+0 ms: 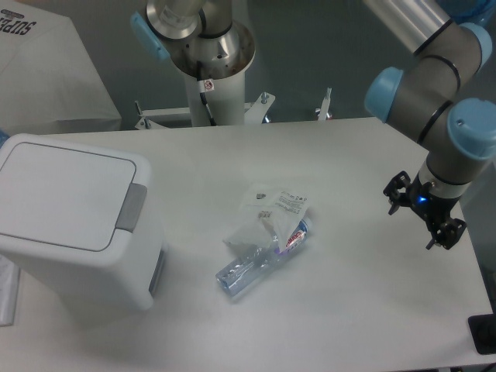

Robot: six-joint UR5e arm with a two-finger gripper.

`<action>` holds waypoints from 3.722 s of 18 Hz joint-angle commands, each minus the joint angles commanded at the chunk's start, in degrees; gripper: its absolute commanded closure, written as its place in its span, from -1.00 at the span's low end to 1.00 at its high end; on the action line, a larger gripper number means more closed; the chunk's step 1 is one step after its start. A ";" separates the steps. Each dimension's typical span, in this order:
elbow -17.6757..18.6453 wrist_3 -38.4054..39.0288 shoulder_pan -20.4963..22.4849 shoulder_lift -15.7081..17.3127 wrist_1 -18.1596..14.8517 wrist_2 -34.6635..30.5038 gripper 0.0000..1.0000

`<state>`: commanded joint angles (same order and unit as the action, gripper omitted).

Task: Open the trash can
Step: 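Raise the gripper and start moving it toward the white trash can, then swing the open gripper over the table to the trash can lid edge, then lower the gripper finger against the lid's front edge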

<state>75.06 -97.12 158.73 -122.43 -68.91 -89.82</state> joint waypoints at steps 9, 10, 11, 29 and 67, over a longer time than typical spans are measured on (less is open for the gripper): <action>0.62 -0.88 -0.17 1.31 -0.17 -8.51 -1.00; 0.70 -0.97 -0.18 1.49 -0.26 -8.70 -1.00; 0.70 -0.97 0.00 1.49 -0.35 -8.96 -1.00; 9.49 25.12 -1.84 11.24 2.02 14.06 -1.00; 13.80 69.70 -24.52 22.59 8.26 29.27 -1.00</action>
<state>88.86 -27.42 134.21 -99.84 -60.64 -60.56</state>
